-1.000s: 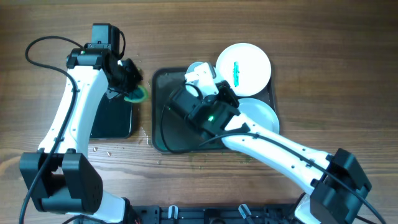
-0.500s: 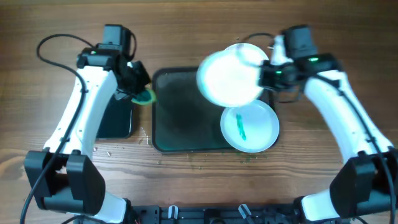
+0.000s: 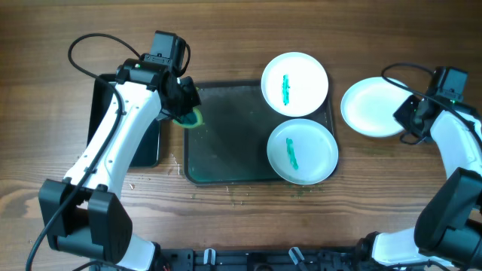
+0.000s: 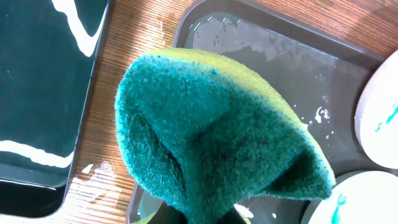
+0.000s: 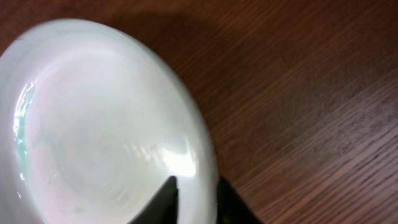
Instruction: Clean dirty plates on tray and stack at the side
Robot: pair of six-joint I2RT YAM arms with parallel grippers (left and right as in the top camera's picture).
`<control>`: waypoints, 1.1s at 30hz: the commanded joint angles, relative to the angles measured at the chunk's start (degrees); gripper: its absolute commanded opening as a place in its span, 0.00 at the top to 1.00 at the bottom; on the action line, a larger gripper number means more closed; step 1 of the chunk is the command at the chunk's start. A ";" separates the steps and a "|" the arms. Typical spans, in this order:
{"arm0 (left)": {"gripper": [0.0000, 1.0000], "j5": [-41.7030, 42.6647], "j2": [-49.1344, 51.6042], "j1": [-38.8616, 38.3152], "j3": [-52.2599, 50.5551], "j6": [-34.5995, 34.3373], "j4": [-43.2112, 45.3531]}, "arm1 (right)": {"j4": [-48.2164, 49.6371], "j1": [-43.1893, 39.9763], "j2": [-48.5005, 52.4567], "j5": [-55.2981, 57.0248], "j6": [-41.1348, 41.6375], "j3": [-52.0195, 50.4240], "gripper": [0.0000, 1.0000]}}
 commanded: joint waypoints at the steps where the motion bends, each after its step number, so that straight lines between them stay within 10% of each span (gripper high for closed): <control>1: 0.96 -0.98 -0.66 0.00 0.63 0.87 0.15 | -4.22 -0.20 -0.90 -1.16 -0.13 0.13 0.51; 7: 0.96 -0.96 -0.66 -0.02 0.63 0.87 0.15 | -19.65 1.36 -1.03 -29.16 -14.38 3.50 0.57; 16: 0.96 -0.96 -0.66 -0.02 0.63 0.90 -0.09 | -17.53 17.90 -1.01 -17.79 -15.23 -2.36 0.67; 33: 0.96 -0.96 -0.66 -0.02 0.63 2.40 -0.11 | -19.30 18.99 -3.63 -25.66 -15.32 -3.10 0.96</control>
